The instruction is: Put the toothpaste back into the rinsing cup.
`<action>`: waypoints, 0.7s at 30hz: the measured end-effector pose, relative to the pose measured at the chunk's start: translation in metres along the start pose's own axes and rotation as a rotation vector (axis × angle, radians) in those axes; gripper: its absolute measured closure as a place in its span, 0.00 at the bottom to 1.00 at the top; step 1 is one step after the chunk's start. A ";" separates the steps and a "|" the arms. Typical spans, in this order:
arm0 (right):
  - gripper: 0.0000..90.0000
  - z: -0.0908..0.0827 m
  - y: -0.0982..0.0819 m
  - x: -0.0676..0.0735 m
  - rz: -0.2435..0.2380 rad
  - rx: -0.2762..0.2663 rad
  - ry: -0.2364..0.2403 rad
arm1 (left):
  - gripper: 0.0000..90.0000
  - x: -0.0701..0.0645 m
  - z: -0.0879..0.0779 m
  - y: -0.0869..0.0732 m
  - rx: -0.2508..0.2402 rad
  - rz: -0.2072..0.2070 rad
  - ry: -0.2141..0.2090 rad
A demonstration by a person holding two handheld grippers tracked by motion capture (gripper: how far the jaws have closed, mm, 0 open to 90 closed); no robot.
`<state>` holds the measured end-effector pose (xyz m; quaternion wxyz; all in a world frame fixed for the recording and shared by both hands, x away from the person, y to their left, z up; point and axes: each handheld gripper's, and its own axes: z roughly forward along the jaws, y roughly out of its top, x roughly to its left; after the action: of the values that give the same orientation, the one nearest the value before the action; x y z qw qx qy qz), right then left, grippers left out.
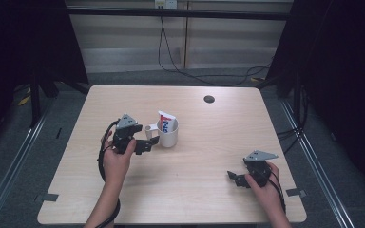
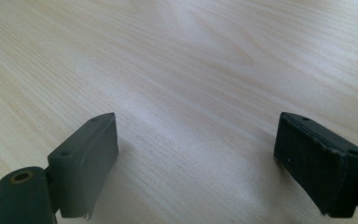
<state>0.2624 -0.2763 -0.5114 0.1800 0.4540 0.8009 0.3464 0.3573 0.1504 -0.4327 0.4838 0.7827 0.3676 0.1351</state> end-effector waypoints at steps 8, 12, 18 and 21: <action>0.15 0.000 0.000 0.000 -0.002 -0.001 0.000 | 0.18 0.004 -0.009 -0.006 -0.001 0.004 0.000; 0.15 0.000 0.000 0.000 0.000 0.000 0.000 | 0.18 0.007 -0.012 -0.011 0.002 0.000 0.002; 0.15 0.000 0.000 0.000 0.000 0.000 0.000 | 0.18 0.011 -0.014 -0.021 -0.004 0.001 0.006; 0.15 0.000 0.000 0.000 0.000 0.000 0.000 | 0.18 0.013 -0.014 -0.027 -0.005 -0.008 0.008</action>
<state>0.2624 -0.2763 -0.5114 0.1799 0.4541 0.8009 0.3463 0.3461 0.1760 -0.4506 0.4849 0.7794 0.3722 0.1372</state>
